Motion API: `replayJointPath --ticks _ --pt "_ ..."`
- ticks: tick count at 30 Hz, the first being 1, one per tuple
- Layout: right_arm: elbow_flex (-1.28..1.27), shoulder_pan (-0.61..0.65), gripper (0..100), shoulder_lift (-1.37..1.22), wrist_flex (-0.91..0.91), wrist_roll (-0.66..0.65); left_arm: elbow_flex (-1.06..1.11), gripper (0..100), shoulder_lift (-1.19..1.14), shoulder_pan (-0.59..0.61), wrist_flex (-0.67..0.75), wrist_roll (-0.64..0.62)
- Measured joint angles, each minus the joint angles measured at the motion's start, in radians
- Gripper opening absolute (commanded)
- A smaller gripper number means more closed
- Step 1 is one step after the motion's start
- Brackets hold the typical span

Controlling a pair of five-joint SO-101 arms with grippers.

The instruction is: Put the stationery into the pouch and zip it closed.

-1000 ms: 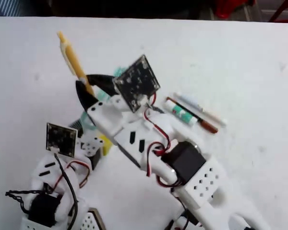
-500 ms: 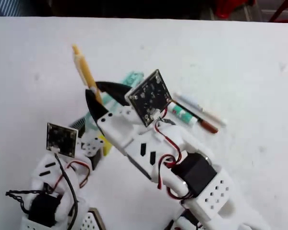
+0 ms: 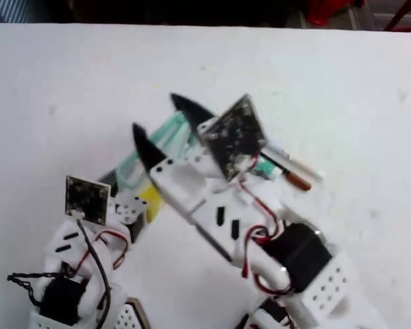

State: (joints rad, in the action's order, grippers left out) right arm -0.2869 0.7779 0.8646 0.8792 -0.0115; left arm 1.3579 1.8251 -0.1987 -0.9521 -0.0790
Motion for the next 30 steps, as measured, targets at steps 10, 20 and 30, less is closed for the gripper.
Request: replayJointPath --ticks 10,20,30 --pt "0.232 -0.419 22.2 -0.152 0.164 -0.146 0.0 24 0.0 0.0 0.0 0.0" --pt "0.615 -0.793 22.2 -0.776 0.48 -0.298 0.0 24 0.0 0.0 0.0 0.0" --pt "0.729 -0.821 22.2 -1.197 0.638 -0.606 0.0 24 0.0 0.0 0.0 0.0"
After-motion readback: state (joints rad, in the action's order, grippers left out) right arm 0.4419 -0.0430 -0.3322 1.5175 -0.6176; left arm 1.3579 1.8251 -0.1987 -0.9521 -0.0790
